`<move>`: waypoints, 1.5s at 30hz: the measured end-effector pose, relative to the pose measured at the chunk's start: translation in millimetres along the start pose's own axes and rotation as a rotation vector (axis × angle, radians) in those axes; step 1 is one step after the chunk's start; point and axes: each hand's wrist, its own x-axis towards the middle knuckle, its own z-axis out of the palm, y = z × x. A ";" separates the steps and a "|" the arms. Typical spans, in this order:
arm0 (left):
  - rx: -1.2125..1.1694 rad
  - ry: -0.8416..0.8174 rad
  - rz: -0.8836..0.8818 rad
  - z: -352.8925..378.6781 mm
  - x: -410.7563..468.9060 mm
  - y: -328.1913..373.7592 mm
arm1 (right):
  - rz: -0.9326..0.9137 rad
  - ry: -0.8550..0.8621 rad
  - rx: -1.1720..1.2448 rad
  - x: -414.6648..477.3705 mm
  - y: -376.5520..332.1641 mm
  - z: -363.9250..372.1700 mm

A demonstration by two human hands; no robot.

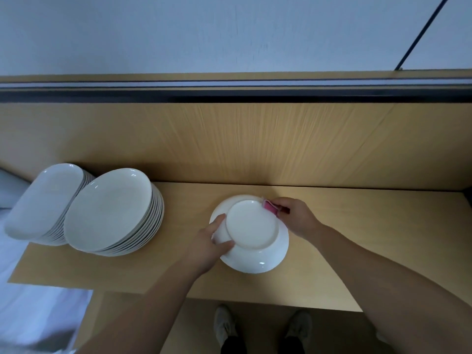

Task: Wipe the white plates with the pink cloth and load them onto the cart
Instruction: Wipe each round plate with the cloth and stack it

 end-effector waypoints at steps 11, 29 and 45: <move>-0.032 0.080 0.030 8.9 -5.5 11.2 | 0.107 0.347 0.108 -75.4 6.8 42.9; -0.197 0.159 0.034 32.1 -10.5 9.1 | -0.027 0.304 -0.072 -77.2 18.8 36.8; -0.332 0.171 0.039 42.3 -6.2 3.8 | -0.463 0.238 -0.680 -92.0 -0.5 19.2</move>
